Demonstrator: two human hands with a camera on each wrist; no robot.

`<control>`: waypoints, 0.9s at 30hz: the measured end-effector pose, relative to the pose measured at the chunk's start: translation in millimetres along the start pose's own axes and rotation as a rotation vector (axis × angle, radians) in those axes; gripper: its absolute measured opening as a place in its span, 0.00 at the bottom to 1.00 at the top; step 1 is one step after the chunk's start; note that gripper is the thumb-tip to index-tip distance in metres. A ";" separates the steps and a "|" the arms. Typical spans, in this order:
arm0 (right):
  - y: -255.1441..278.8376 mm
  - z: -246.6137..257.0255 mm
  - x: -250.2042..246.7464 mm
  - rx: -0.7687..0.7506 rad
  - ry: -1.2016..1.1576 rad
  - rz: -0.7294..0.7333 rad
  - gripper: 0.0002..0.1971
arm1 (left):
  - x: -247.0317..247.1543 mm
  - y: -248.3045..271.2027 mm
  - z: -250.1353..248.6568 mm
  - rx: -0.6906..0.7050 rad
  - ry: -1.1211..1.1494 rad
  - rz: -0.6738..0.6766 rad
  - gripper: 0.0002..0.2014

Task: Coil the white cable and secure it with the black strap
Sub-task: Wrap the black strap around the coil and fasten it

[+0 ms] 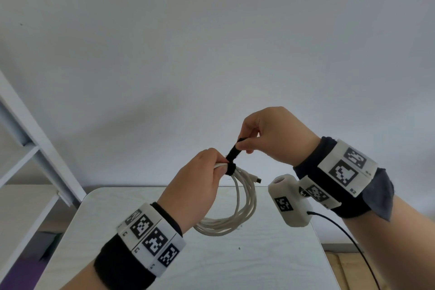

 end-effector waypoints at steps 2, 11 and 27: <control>5.7 8.8 -1.4 -0.014 0.058 -0.011 0.04 | -3.1 -2.9 1.6 -0.023 0.014 -0.025 0.04; 30.7 27.2 5.1 -0.095 0.092 -0.251 0.08 | -5.8 -11.3 12.6 -0.154 0.092 -0.072 0.06; 50.7 16.6 45.7 -0.200 0.223 -0.589 0.10 | 8.6 -16.9 28.5 -0.264 0.293 -0.076 0.08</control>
Point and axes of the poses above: each hand's wrist, its own y-axis away from the middle knuckle, its own x-axis out of the palm, z = x × y, the point moved 9 cm from there along -y, towards the middle knuckle, and after that the axes turned 6 degrees about y, right-handed, at the moved point
